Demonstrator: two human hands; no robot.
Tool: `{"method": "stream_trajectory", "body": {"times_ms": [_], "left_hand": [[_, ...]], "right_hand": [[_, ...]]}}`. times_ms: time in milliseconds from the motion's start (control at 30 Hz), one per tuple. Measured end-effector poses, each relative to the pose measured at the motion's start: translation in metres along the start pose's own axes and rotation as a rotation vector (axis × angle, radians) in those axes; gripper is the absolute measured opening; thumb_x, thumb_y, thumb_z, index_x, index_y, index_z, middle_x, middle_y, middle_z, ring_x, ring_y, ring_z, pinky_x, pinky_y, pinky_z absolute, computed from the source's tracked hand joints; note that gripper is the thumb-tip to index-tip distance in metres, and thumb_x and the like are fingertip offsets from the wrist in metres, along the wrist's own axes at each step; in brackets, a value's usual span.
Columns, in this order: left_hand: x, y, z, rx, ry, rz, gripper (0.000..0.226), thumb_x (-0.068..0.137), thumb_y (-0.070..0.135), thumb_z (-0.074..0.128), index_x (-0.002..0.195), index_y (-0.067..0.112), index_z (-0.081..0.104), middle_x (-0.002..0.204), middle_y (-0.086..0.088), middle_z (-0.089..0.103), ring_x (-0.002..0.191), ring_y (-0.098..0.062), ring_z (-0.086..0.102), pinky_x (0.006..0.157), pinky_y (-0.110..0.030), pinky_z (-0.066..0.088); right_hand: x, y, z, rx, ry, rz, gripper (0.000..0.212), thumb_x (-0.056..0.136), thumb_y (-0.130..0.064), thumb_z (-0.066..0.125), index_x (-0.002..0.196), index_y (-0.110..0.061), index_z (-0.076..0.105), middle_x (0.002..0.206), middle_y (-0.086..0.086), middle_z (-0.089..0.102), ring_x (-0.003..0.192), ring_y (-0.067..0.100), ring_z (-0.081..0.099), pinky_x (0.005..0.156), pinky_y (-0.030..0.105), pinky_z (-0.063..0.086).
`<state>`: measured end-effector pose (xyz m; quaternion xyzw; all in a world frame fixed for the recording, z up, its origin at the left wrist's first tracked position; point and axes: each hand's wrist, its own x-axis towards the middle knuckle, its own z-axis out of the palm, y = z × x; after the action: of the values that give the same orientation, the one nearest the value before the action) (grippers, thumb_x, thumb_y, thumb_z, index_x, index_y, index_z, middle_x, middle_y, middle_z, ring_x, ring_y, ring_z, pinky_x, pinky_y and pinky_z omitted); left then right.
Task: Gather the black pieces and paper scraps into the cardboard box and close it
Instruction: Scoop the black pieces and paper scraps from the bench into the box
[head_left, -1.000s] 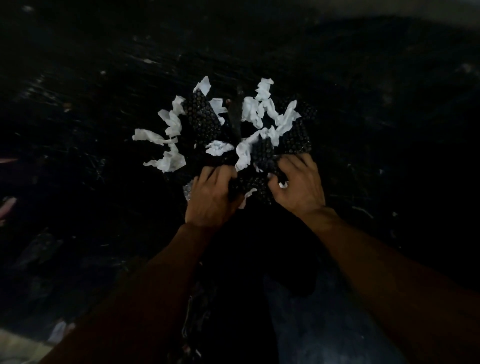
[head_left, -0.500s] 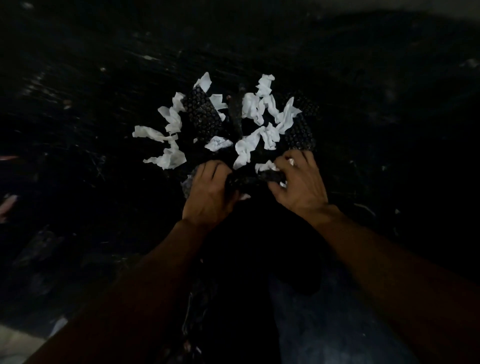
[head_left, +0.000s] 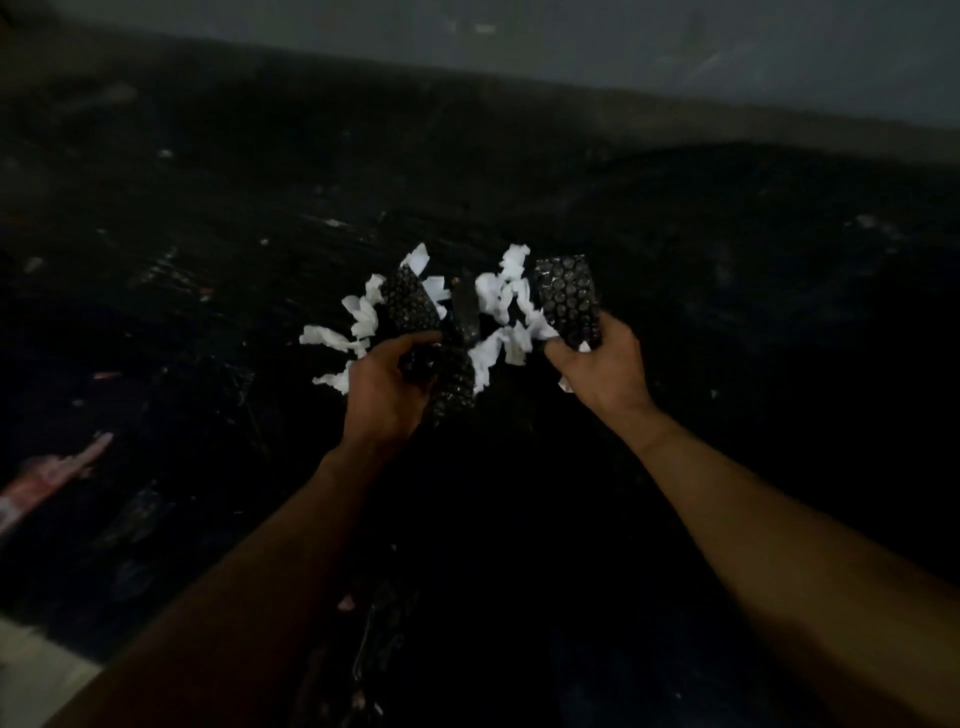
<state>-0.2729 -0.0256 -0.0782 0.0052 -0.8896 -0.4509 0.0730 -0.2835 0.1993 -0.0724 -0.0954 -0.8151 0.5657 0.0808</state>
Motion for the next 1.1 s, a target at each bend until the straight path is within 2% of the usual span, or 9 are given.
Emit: {"method": "stream_trajectory", "body": {"times_ms": [133, 267, 333, 433, 700, 800, 933, 1033, 1100], "left_hand": [[0.007, 0.037, -0.026, -0.080, 0.033, -0.029, 0.032, 0.083, 0.003, 0.069, 0.107, 0.025, 0.070, 0.099, 0.008, 0.073, 0.089, -0.003, 0.069, 0.081, -0.028, 0.057], [0.008, 0.083, -0.055, -0.055, 0.134, 0.034, 0.028, 0.083, 0.001, 0.067, 0.099, 0.023, 0.073, 0.081, 0.015, 0.070, 0.072, 0.006, 0.066, 0.069, -0.017, 0.056], [0.005, 0.104, -0.067, -0.066, 0.149, 0.096, 0.025, 0.080, 0.003, 0.071, 0.092, 0.025, 0.074, 0.079, 0.015, 0.070, 0.071, 0.004, 0.067, 0.068, -0.020, 0.057], [-0.005, 0.141, -0.080, -0.104, 0.135, 0.177, 0.023, 0.080, 0.007, 0.074, 0.099, 0.021, 0.074, 0.081, 0.019, 0.068, 0.074, 0.011, 0.064, 0.068, -0.005, 0.049], [-0.060, 0.242, -0.062, -0.506, -0.110, 0.332, 0.040, 0.080, -0.005, 0.072, 0.116, 0.011, 0.065, 0.089, 0.002, 0.071, 0.075, -0.001, 0.070, 0.065, -0.019, 0.057], [-0.083, 0.274, -0.031, -0.558, -0.233, 0.403, 0.046, 0.082, -0.005, 0.070, 0.121, 0.017, 0.063, 0.110, -0.010, 0.070, 0.092, -0.016, 0.070, 0.080, -0.040, 0.059], [-0.124, 0.329, 0.019, -0.547, -0.354, 0.522, 0.049, 0.082, -0.006, 0.067, 0.109, 0.035, 0.069, 0.115, 0.004, 0.066, 0.084, 0.004, 0.066, 0.075, -0.020, 0.055], [-0.150, 0.367, 0.059, -0.544, -0.438, 0.600, 0.057, 0.076, 0.005, 0.067, 0.107, 0.052, 0.064, 0.114, 0.000, 0.070, 0.100, -0.014, 0.067, 0.094, -0.038, 0.052], [-0.165, 0.393, 0.085, -0.541, -0.481, 0.630, 0.048, 0.076, 0.002, 0.071, 0.111, 0.036, 0.067, 0.118, -0.004, 0.068, 0.102, -0.011, 0.066, 0.097, -0.037, 0.049]], "right_hand": [[0.008, -0.033, -0.027, 0.087, -0.014, 0.000, 0.013, 0.079, -0.018, 0.073, 0.071, -0.020, 0.063, 0.070, -0.007, 0.067, 0.057, -0.002, 0.061, 0.054, 0.014, 0.047], [0.008, -0.073, -0.057, 0.170, 0.039, -0.054, 0.010, 0.078, -0.015, 0.073, 0.072, -0.017, 0.066, 0.068, -0.008, 0.066, 0.060, 0.001, 0.062, 0.059, 0.018, 0.051], [0.002, -0.094, -0.073, 0.204, 0.067, -0.099, 0.011, 0.078, -0.017, 0.075, 0.073, -0.019, 0.066, 0.070, -0.011, 0.067, 0.060, -0.004, 0.061, 0.059, 0.012, 0.049], [-0.015, -0.122, -0.102, 0.247, 0.107, -0.176, 0.011, 0.078, -0.021, 0.079, 0.080, -0.025, 0.069, 0.077, -0.013, 0.070, 0.067, -0.006, 0.064, 0.063, 0.009, 0.049], [-0.101, -0.159, -0.208, 0.207, 0.317, -0.253, 0.016, 0.077, -0.025, 0.079, 0.089, -0.021, 0.071, 0.082, -0.004, 0.072, 0.074, 0.002, 0.067, 0.058, 0.010, 0.048], [-0.141, -0.157, -0.256, 0.128, 0.397, -0.233, 0.022, 0.076, -0.029, 0.080, 0.091, -0.016, 0.071, 0.084, -0.001, 0.072, 0.077, 0.008, 0.069, 0.068, 0.023, 0.054], [-0.198, -0.149, -0.329, 0.012, 0.501, -0.243, 0.020, 0.077, -0.028, 0.080, 0.081, -0.011, 0.070, 0.074, -0.001, 0.070, 0.064, 0.001, 0.064, 0.058, 0.018, 0.049], [-0.230, -0.135, -0.381, -0.073, 0.574, -0.235, 0.022, 0.076, -0.032, 0.080, 0.074, -0.014, 0.067, 0.069, -0.003, 0.067, 0.064, 0.004, 0.061, 0.054, 0.019, 0.046], [-0.245, -0.123, -0.416, -0.100, 0.625, -0.218, 0.030, 0.074, -0.039, 0.080, 0.087, -0.014, 0.072, 0.081, -0.002, 0.072, 0.076, 0.008, 0.066, 0.064, 0.025, 0.052]]}}
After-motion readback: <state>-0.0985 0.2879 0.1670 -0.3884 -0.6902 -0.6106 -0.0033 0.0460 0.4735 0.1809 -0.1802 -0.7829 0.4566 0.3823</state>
